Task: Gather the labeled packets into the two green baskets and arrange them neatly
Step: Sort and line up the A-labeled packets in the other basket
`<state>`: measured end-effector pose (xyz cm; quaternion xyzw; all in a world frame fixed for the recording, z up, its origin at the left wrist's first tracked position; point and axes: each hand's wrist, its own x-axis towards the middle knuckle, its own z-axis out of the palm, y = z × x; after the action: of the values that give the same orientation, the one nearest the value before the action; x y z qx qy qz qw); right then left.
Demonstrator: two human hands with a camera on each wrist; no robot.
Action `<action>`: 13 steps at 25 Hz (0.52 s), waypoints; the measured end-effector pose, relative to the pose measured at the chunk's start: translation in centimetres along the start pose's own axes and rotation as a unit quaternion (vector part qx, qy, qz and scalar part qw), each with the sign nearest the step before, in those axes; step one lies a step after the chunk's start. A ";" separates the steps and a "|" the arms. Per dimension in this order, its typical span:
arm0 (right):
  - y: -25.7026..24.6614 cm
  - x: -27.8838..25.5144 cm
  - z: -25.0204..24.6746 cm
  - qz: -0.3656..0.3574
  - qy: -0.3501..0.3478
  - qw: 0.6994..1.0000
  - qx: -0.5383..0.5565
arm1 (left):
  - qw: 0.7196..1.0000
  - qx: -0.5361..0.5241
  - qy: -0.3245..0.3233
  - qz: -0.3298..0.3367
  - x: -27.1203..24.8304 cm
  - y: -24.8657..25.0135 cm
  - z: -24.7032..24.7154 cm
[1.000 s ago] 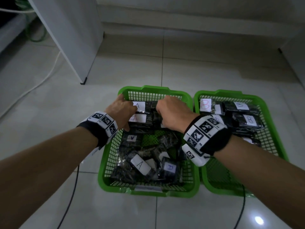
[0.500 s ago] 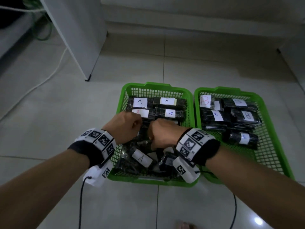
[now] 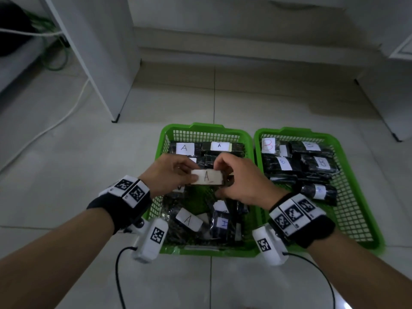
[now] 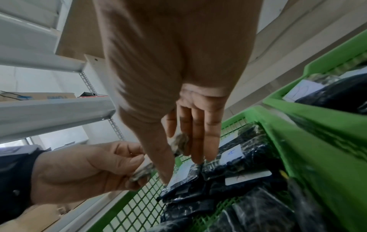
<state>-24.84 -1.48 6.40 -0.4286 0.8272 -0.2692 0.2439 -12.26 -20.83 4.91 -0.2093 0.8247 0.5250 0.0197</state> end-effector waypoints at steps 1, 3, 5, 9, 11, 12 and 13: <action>0.6 0.1 -0.3 0.025 0.006 1.000 -0.015 | 1.000 0.020 0.008 0.001 0.3 -0.1 0.0; 1.7 0.6 -0.8 0.085 0.009 0.991 -0.100 | 0.998 0.063 0.021 -0.002 0.8 -0.6 0.1; 2.2 1.7 -0.9 0.114 0.002 0.978 -0.176 | 0.995 0.095 0.041 -0.001 1.3 -1.3 0.3; 0.8 3.3 1.0 0.098 -0.107 0.961 -0.236 | 0.993 0.090 0.073 -0.017 1.5 -2.9 0.7; 0.4 3.5 2.2 0.098 -0.152 0.948 -0.260 | 0.993 0.089 0.070 -0.018 1.5 -3.2 0.8; 0.3 3.4 2.6 0.103 -0.171 0.942 -0.269 | 0.993 0.092 0.068 -0.018 1.5 -3.2 0.7; 0.4 3.4 2.9 0.105 -0.189 0.935 -0.282 | 0.993 0.098 0.066 -0.020 1.5 -3.3 0.6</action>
<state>-24.94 -4.87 3.42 -0.4331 0.8481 0.0884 0.2922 -12.57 -21.98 1.42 -0.2569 0.8675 0.4260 -0.0041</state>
